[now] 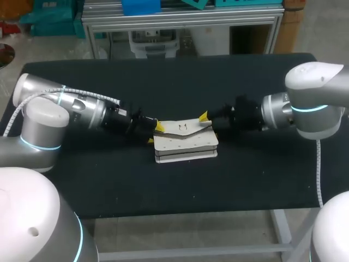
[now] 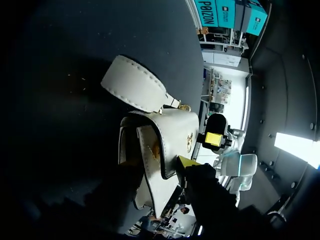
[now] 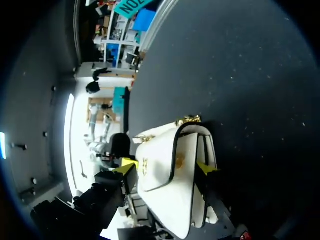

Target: Pick up the bag, open it, inspect its contents, close it, and place it on the opposite side

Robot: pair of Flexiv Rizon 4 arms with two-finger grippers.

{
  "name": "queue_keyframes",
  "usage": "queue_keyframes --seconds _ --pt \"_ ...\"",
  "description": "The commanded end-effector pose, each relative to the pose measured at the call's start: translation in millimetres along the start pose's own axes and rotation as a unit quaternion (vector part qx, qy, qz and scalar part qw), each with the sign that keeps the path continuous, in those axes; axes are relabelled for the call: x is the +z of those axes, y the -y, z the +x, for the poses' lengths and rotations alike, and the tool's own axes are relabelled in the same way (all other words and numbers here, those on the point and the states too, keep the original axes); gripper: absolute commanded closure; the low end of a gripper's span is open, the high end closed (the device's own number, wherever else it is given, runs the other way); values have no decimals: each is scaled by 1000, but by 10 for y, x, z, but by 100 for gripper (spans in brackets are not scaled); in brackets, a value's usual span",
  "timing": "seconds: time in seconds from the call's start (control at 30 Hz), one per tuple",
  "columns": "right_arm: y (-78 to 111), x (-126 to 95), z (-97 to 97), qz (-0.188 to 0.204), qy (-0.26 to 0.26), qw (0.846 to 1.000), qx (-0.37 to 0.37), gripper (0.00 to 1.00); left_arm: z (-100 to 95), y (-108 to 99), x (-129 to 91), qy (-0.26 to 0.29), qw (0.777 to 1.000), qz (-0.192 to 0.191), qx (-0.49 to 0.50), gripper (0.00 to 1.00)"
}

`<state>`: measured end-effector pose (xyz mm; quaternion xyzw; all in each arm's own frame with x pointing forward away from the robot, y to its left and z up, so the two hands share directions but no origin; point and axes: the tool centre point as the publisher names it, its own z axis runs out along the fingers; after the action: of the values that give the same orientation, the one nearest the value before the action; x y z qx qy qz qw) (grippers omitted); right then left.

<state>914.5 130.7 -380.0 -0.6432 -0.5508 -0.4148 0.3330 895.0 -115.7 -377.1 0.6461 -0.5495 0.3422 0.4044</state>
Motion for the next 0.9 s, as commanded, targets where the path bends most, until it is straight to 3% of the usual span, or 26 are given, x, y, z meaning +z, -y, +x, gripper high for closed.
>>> queue_keyframes --seconds 0.03,0.07,0.1,0.13,0.17,0.37,0.47,0.5,0.57,0.63,0.67,0.7,0.73,0.9 --pt "-12 52 11 -6 -9 1000 -4 62 -12 63 80 -5 1000 -2 2 62" --pt "-20 46 28 -11 -9 1000 -7 65 2 60 78 -5 1000 -1 4 62" --pt "-27 43 41 -12 -8 1000 -8 76 17 57 77 -5 1000 1 7 64" --pt "-36 42 50 -13 -9 1000 -10 100 28 56 75 -5 1000 2 8 69" --pt "-44 42 55 -14 -10 1000 -12 100 42 54 72 -4 1000 3 11 78" --pt "-42 56 91 -15 -18 999 -40 100 101 43 40 -3 1000 10 18 100" --pt "-19 71 79 -6 -25 998 -59 100 135 29 19 -2 1000 13 24 100" --pt "-8 79 73 4 -24 998 -66 100 147 25 14 -1 1000 13 25 81" --pt "9 105 47 7 -24 997 -69 100 164 20 8 -1 999 15 29 56" --pt "12 110 37 8 -25 997 -71 65 168 22 8 -1 999 15 30 50" --pt "12 110 35 5 -23 997 -72 36 172 26 12 -1 999 15 31 47" --pt "11 109 34 5 -23 997 -72 0 172 29 14 -1 999 15 31 48" --pt "5 106 32 4 -22 997 -72 0 173 34 18 -2 999 14 31 50" --pt "-70 71 52 -9 -19 997 -72 24 169 62 20 -2 999 14 30 59"
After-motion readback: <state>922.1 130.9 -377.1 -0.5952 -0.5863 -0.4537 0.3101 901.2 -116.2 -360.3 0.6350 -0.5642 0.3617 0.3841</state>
